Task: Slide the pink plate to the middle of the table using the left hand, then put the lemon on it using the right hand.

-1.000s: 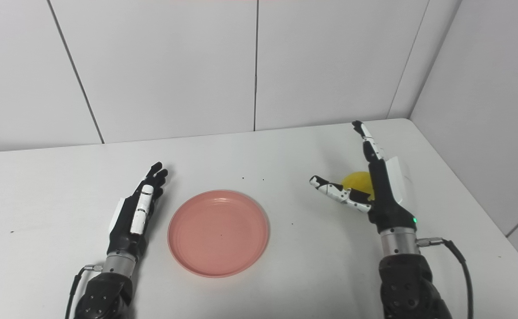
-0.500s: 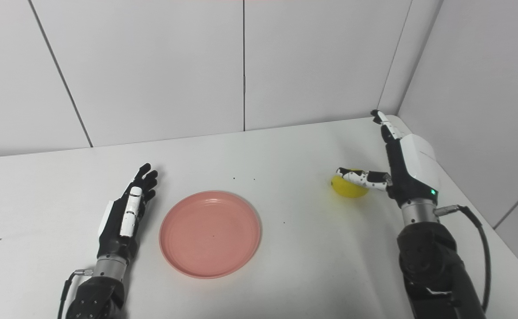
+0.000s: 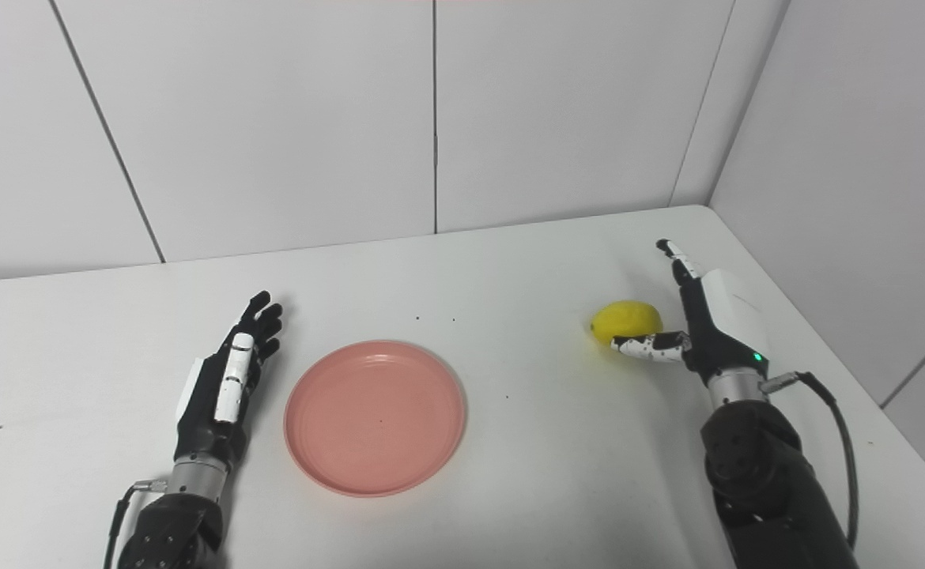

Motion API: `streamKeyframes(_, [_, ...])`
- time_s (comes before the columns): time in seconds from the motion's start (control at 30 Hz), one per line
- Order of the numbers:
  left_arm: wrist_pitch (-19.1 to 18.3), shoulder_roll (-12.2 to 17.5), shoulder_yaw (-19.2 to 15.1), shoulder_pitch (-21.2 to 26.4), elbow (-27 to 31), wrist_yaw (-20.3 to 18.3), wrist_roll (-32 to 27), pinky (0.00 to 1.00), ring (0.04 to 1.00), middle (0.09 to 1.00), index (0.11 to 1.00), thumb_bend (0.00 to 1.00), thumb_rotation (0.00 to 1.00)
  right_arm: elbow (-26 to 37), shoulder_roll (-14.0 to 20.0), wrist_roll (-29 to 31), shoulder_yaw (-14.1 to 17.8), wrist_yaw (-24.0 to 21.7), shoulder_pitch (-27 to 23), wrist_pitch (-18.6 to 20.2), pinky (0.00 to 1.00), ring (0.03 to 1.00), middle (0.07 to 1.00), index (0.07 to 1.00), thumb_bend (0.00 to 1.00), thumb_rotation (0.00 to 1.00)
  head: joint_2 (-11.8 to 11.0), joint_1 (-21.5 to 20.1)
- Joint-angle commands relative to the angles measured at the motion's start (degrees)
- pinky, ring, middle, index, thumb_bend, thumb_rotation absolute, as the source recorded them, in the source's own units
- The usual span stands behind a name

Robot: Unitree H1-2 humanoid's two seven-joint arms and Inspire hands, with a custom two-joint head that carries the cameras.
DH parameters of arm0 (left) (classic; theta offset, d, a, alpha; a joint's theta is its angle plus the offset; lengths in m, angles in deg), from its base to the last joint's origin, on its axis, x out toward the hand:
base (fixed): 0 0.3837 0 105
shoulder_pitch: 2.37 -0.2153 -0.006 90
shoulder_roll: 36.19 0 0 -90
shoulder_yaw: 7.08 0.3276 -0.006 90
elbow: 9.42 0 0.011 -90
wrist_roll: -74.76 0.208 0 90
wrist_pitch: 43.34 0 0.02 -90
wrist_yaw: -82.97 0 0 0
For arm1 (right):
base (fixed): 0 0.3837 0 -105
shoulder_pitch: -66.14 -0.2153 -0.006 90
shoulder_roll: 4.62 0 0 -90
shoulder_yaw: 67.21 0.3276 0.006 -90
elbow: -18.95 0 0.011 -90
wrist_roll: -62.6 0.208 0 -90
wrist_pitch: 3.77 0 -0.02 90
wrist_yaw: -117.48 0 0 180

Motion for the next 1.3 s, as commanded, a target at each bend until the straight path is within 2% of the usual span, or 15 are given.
streamKeyframes(0.0, [1.99, -0.31, 0.36, 1.09, 0.41, -0.44, -0.02, 0.94, 0.933, 0.920, 0.909, 0.47, 1.00, 0.98, 1.80, -0.66, -0.47, 0.26, -2.13, 0.07, 0.77, 0.867, 0.896, 0.900, 0.89, 0.17, 0.00, 0.04])
streamKeyframes(0.4, [2.04, -0.17, 0.15, 1.03, -0.04, -0.26, 0.21, 0.93, 0.929, 0.913, 0.905, 0.44, 1.00, -1.53, 1.98, 0.01, -2.55, -0.37, -4.29, 1.24, 0.75, 0.857, 0.891, 0.903, 0.86, 0.15, 0.20, -0.01])
streamKeyframes(0.5, [2.00, -0.18, 0.11, 1.08, -0.11, -0.37, 0.06, 0.93, 0.929, 0.914, 0.905, 0.45, 1.00, -2.71, 2.02, 0.04, -3.07, -0.67, -4.75, 1.43, 0.71, 0.831, 0.884, 0.893, 0.84, 0.10, 0.21, 0.04])
streamKeyframes(0.7, [1.83, -0.13, 0.02, 1.08, 0.15, -0.52, -0.18, 0.93, 0.927, 0.913, 0.904, 0.46, 1.00, -4.97, 1.56, 1.62, -3.27, -0.67, -5.08, 0.34, 0.72, 0.817, 0.867, 0.865, 0.77, 0.01, 0.48, 0.10])
streamKeyframes(0.73, [1.68, -0.16, 0.00, 1.06, 0.34, -0.55, -0.26, 0.92, 0.926, 0.913, 0.903, 0.46, 1.00, -5.32, 1.59, 1.53, -3.45, -0.58, -5.16, 0.38, 0.60, 0.717, 0.852, 0.851, 0.73, 0.00, 0.51, 0.10])
streamKeyframes(0.8, [1.70, -0.16, 0.04, 1.04, 0.55, -0.46, -0.09, 0.93, 0.927, 0.914, 0.904, 0.46, 1.00, -6.13, 1.61, 2.01, -3.50, -0.74, -5.31, 0.31, 0.49, 0.635, 0.841, 0.838, 0.69, 0.00, 0.50, 0.13])
streamKeyframes(0.83, [1.74, -0.13, 0.05, 1.04, 0.55, -0.46, -0.05, 0.93, 0.928, 0.915, 0.904, 0.45, 1.00, -6.44, 1.63, 2.21, -3.49, -0.73, -5.35, 0.21, 0.47, 0.619, 0.839, 0.836, 0.67, 0.00, 0.50, 0.12])
streamKeyframes(0.9, [1.69, -0.08, 0.07, 1.04, 0.60, -0.47, 0.01, 0.93, 0.929, 0.916, 0.906, 0.45, 1.00, -7.06, 1.65, 2.73, -3.42, -0.52, -5.44, -0.08, 0.37, 0.492, 0.833, 0.830, 0.55, 0.00, 0.67, 0.08])
streamKeyframes(1.0, [1.25, -0.07, 0.04, 1.02, 0.91, -0.41, 0.02, 0.93, 0.929, 0.916, 0.907, 0.45, 1.00, -7.81, 1.92, 3.15, -3.54, -0.09, -5.50, -0.25, 0.27, 0.455, 0.828, 0.826, 0.51, 0.00, 0.67, 0.06])
streamKeyframes(1.1, [0.99, -0.04, -0.02, 1.05, 1.00, -0.74, -0.39, 0.94, 0.933, 0.918, 0.911, 0.45, 1.00, -8.38, 2.03, 3.68, -3.49, 0.46, -5.40, -0.74, 0.29, 0.460, 0.808, 0.799, 0.51, 0.00, 0.76, 0.13])
streamKeyframes(1.13, [0.98, -0.01, -0.03, 1.05, 1.01, -0.79, -0.43, 0.94, 0.932, 0.918, 0.911, 0.45, 1.00, -8.47, 1.99, 3.79, -3.47, 0.67, -5.37, -0.77, 0.37, 0.465, 0.797, 0.779, 0.49, 0.00, 0.76, 0.14])
streamKeyframes(1.2, [0.82, 0.02, -0.03, 1.05, 1.12, -0.82, -0.38, 0.94, 0.932, 0.918, 0.911, 0.45, 1.00, -8.47, 1.76, 3.59, -3.42, 1.36, -5.28, -0.43, 0.41, 0.463, 0.777, 0.753, 0.48, 0.00, 0.80, 0.17])
streamKeyframes(1.23, [0.79, 0.03, -0.02, 1.05, 1.14, -0.77, -0.27, 0.94, 0.932, 0.918, 0.911, 0.45, 1.00, -8.60, 1.66, 3.41, -3.43, 1.84, -5.25, -0.40, 0.41, 0.462, 0.775, 0.751, 0.47, 0.00, 0.84, 0.21])
streamKeyframes(1.27, [0.79, 0.04, -0.01, 1.06, 1.15, -0.73, -0.18, 0.93, 0.931, 0.916, 0.910, 0.45, 1.00, -8.70, 1.62, 3.31, -3.45, 2.17, -5.24, -0.39, 0.37, 0.476, 0.765, 0.744, 0.47, 0.00, 0.84, 0.21])
